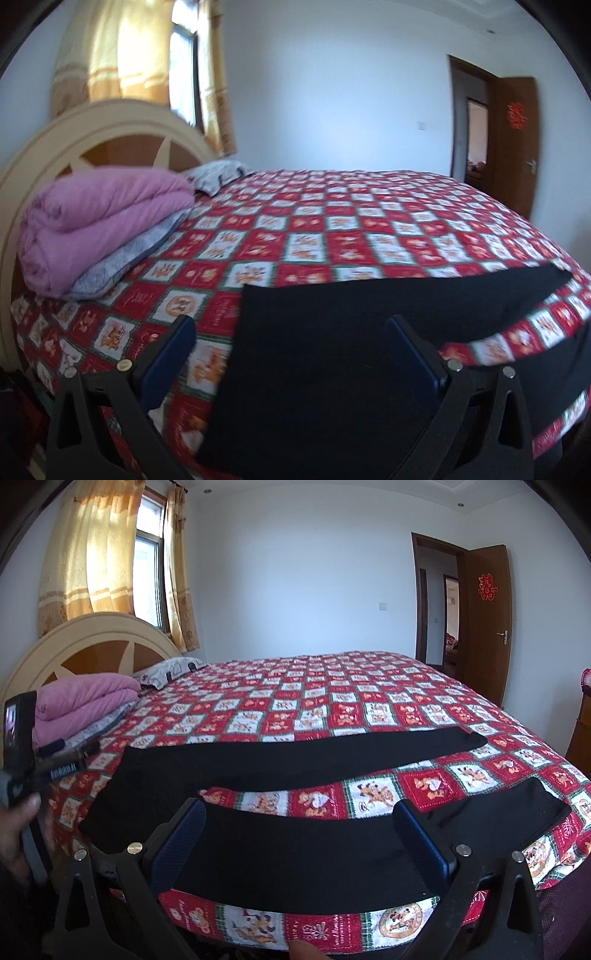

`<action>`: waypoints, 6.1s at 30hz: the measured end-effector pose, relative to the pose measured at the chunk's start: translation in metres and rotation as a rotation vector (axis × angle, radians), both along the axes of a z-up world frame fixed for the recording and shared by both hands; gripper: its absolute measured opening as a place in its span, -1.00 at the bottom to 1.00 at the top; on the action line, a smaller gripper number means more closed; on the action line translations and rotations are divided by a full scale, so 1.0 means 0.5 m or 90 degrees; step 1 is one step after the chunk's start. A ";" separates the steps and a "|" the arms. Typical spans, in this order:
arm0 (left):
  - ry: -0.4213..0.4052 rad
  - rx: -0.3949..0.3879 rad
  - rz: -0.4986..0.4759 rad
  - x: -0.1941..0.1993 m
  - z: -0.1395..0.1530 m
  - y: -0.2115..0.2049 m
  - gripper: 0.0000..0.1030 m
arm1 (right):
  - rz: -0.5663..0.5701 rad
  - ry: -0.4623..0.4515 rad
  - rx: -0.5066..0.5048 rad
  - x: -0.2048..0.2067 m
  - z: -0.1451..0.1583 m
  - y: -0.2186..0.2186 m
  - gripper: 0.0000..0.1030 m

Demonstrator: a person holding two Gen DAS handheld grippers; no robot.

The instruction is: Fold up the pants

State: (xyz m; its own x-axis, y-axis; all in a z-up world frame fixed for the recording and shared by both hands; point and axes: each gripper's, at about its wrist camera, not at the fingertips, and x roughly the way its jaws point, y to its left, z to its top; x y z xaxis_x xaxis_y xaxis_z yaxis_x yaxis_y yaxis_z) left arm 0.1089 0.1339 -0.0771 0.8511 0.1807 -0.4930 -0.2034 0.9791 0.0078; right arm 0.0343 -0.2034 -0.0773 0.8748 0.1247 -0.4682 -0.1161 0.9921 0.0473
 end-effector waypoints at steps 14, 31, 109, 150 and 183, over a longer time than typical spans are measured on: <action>0.145 -0.068 -0.073 0.274 -0.149 0.151 0.34 | -0.045 0.097 -0.038 0.107 -0.122 -0.083 0.97; 0.185 -0.134 -0.110 0.336 -0.195 0.182 -0.72 | -0.109 0.112 -0.062 0.315 -0.061 -0.306 0.31; -0.040 -0.234 -0.176 0.091 -0.097 0.202 -0.79 | -0.114 0.008 0.097 0.364 0.021 -0.635 -0.90; -0.001 -0.227 -0.138 -0.141 -0.198 0.272 0.26 | -0.104 0.044 0.118 0.123 -0.032 -0.525 0.27; 0.067 -0.205 -0.131 -0.161 -0.199 0.205 0.32 | 0.353 0.346 0.018 0.153 -0.215 -0.060 0.28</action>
State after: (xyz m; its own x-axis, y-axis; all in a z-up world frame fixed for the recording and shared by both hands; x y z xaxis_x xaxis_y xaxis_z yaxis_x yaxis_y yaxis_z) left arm 0.0284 0.2364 -0.1766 0.7948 -0.1663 -0.5837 -0.0177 0.9549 -0.2963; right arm 0.1108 -0.2333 -0.1850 0.3303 0.4953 -0.8035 -0.5481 0.7937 0.2640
